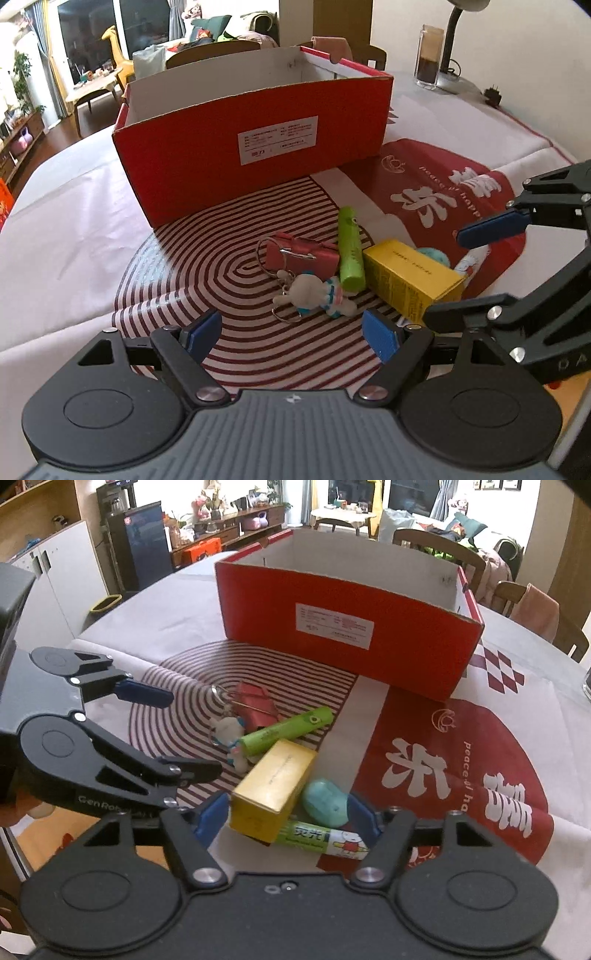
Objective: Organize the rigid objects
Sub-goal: 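Grasp the white astronaut keychain with the left tool while the right tool grasps the yellow box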
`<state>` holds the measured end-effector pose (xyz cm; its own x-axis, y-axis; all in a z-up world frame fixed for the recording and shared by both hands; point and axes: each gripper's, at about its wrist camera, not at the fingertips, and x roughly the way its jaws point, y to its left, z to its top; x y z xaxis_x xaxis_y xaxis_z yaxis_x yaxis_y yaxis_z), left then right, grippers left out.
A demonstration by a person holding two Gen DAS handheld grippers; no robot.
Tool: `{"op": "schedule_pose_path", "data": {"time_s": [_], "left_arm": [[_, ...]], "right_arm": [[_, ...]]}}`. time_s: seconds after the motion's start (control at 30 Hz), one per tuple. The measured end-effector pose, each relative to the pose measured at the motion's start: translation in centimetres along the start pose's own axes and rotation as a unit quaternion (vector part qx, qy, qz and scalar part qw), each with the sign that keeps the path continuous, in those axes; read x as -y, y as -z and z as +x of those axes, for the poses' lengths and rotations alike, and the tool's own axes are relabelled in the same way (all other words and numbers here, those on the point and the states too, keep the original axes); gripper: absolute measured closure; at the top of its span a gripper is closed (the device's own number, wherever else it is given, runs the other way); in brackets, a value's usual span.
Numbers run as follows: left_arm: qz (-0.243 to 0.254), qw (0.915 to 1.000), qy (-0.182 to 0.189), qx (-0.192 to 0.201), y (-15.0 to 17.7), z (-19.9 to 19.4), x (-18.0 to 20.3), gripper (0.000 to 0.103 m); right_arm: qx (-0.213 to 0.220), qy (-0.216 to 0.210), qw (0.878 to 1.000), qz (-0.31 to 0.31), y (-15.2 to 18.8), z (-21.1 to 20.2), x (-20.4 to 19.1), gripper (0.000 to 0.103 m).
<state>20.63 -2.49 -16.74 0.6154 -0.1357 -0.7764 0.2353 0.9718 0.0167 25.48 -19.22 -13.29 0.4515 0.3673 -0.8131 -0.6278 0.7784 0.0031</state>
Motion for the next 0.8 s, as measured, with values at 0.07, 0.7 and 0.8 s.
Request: {"op": "schedule_pose_path", "data": {"time_s": [0.07,0.7,0.8], "left_arm": [[-0.001,1.0000,-0.002,0.000,-0.1,0.4,0.0,0.020],[0.069,0.9973,-0.015,0.017,-0.5,2.8,2.8,0.020],[0.068,0.9974,-0.014,0.018,-0.6,2.9,2.7,0.025]], "right_arm": [[-0.002,-0.004,1.000,0.003,0.0,0.2,0.3,0.042],[-0.031,-0.046,0.996,0.070,-1.3,1.7,2.4,0.047],[-0.033,-0.044,0.995,0.082,-1.6,1.9,2.6,0.047]]}}
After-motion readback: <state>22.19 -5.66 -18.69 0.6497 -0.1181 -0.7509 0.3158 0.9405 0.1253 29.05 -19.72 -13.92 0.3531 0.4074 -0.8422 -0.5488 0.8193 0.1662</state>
